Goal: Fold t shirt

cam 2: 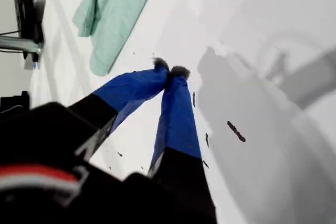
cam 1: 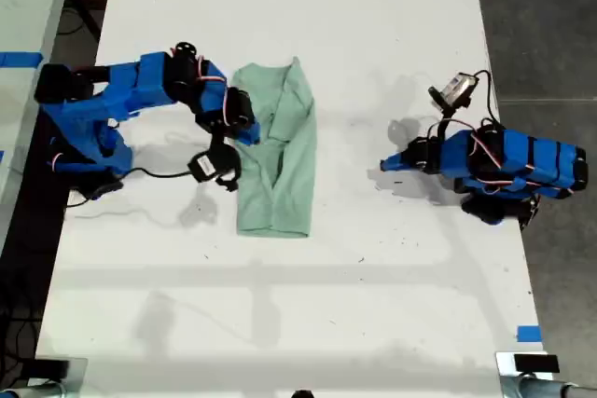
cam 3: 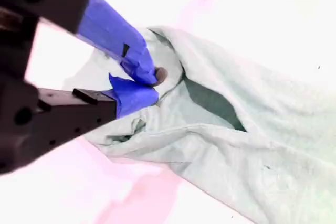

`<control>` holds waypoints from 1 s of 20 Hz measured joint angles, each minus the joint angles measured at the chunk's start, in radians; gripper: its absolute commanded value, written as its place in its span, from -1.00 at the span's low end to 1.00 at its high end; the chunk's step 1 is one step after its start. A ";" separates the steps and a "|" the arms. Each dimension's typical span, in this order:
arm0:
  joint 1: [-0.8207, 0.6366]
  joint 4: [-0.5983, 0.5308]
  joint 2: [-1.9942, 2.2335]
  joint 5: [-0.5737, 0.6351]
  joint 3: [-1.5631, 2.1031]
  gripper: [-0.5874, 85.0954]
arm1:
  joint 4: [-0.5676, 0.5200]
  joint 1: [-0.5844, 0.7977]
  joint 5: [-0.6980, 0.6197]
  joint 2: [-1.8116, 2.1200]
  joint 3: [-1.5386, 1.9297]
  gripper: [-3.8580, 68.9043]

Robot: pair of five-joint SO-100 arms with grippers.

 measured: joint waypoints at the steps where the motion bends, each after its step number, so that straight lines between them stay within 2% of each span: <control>1: -0.003 -0.025 0.135 0.002 0.103 -0.99 | 0.000 0.000 0.000 0.000 0.000 -0.85; 3: -0.009 -0.150 0.453 0.057 0.360 -0.99 | 0.000 0.000 0.000 0.000 0.000 -0.85; 7: -0.003 -0.486 1.163 0.127 1.058 -0.99 | 0.000 0.000 0.000 0.000 0.000 -0.85; 9: -0.029 -0.568 1.462 0.161 1.397 -0.99 | 0.000 0.000 0.000 0.000 0.000 -0.85; 13: -0.097 -0.600 1.756 0.284 1.796 -0.99 | 0.000 0.000 0.000 0.000 0.000 -0.85; 20: -0.130 -0.595 1.799 0.265 1.836 -0.99 | 0.003 0.000 0.000 0.000 0.000 -0.85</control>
